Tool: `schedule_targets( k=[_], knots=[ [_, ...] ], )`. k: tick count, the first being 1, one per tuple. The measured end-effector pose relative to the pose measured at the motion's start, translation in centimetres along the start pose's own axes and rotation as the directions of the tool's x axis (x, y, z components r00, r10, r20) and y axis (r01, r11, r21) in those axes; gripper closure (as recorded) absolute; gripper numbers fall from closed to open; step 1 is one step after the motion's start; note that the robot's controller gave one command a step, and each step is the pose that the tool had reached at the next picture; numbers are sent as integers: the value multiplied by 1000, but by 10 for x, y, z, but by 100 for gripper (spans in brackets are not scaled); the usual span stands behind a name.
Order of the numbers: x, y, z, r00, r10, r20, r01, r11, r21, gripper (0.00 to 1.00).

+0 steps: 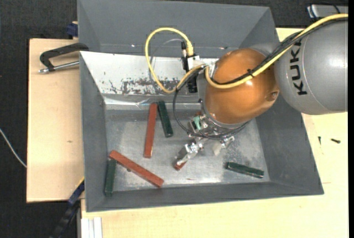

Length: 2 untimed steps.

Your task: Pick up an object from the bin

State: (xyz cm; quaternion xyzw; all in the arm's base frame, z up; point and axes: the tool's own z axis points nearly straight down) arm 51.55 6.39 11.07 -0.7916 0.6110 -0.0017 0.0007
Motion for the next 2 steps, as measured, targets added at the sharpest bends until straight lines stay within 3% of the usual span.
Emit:
schedule_targets(
  k=[1,2],
  knots=[
    [-1,-42,27,999,-49,3,49,999,1,0],
    [-43,-54,36,996,-94,0,94,996,-2,0]
  ],
)
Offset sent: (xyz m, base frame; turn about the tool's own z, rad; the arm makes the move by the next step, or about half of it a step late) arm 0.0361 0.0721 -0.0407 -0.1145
